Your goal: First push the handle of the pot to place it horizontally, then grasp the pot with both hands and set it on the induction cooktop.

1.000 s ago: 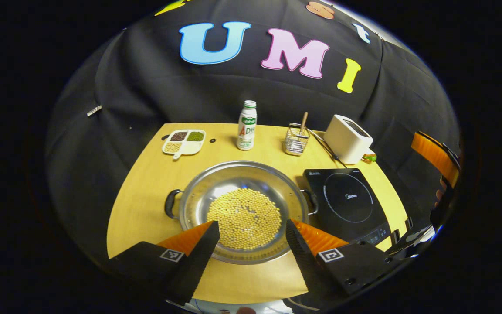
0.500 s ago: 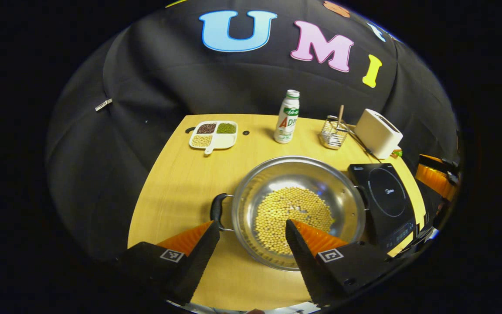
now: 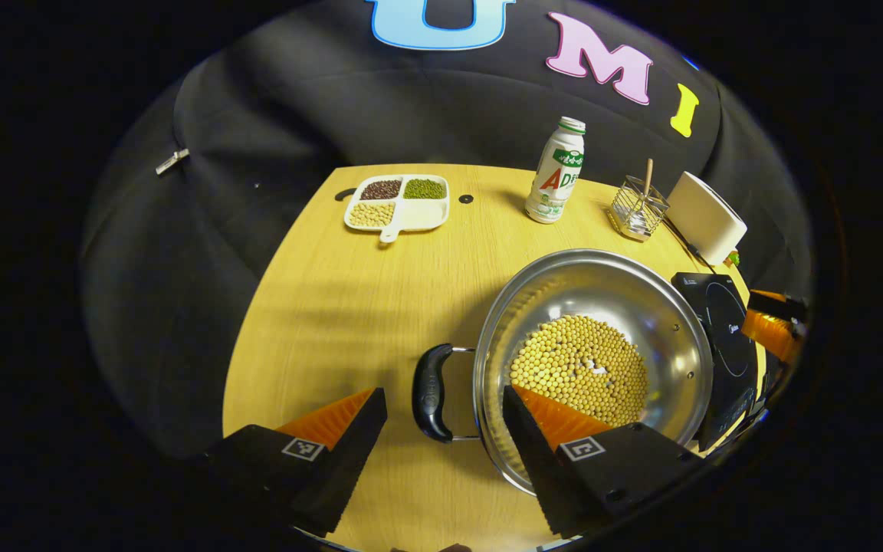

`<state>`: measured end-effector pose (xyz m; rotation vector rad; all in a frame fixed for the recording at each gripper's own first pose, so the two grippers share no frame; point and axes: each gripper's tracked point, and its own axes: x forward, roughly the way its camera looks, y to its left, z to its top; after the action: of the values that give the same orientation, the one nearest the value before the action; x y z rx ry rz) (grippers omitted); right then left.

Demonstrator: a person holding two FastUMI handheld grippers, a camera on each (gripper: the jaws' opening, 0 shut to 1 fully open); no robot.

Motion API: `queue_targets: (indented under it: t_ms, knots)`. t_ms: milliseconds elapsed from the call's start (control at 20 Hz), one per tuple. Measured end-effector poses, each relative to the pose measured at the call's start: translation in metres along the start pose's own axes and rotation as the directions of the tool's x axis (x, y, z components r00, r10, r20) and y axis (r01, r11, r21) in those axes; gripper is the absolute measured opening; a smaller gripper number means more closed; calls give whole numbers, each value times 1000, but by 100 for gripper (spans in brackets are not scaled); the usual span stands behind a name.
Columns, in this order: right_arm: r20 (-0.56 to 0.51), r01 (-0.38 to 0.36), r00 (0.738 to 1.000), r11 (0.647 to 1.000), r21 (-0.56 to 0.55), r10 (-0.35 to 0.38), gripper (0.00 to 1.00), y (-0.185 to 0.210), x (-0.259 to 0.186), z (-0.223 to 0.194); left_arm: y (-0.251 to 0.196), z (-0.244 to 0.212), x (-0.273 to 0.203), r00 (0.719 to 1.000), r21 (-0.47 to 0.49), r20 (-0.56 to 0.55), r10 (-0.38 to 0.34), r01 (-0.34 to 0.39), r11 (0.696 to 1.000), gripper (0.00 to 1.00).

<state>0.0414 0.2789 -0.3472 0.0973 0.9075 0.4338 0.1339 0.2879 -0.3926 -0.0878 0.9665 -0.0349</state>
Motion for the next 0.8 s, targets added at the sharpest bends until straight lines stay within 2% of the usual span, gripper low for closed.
queue_targets:
  t_ms: [150,300,600,700,800]
  knots:
    - [-51,-9,999,1000,19,10,99,7,15,-13,0,-1,16,1000,-5,-11,-8,8,1000,95]
    - [-97,-6,995,999,33,9,99,9,29,-24,15,-7,27,998,-2,-44,33,-33,999,95]
    - [-174,-4,985,997,82,19,98,12,49,-42,12,-9,30,999,-4,-46,-5,4,1000,90]
    - [-162,-15,986,995,98,31,98,16,57,-36,13,-9,31,999,5,-50,-6,6,1000,90]
    - [-210,-16,977,991,131,43,92,21,60,-45,17,-9,31,999,15,-54,1,0,1000,90]
